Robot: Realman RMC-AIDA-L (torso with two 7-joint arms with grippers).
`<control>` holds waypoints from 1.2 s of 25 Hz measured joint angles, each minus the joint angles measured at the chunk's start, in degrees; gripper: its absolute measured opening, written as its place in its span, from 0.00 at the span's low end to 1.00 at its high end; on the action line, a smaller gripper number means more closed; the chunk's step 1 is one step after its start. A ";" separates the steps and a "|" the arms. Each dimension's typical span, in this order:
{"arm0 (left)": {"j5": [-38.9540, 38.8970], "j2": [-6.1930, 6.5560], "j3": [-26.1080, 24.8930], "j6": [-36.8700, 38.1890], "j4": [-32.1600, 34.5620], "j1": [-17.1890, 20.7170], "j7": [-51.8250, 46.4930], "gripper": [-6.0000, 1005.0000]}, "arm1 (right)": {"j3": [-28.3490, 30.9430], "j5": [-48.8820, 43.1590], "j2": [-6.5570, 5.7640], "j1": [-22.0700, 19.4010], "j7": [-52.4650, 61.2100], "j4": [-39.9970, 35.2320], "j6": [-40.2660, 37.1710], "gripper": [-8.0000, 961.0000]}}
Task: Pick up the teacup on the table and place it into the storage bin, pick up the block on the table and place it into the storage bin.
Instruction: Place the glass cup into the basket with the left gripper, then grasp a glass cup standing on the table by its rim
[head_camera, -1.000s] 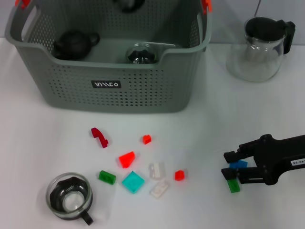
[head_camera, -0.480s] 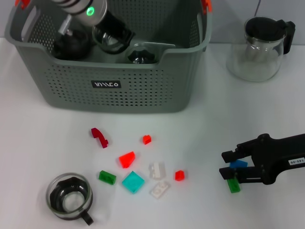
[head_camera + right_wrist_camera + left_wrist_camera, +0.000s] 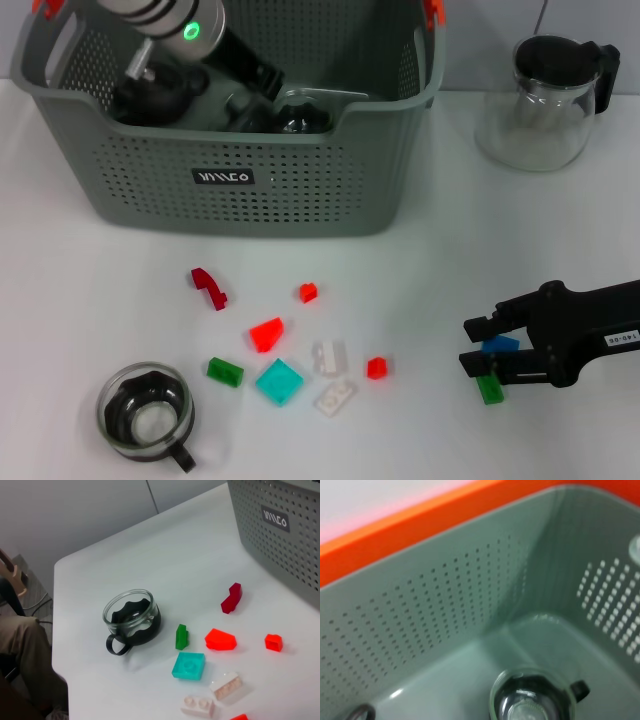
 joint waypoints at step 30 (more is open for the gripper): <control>-35.19 2.13 -15.02 56.84 48.52 33.78 28.19 0.55 | -0.04 0.00 -0.21 -0.02 0.48 -0.05 -0.17 0.49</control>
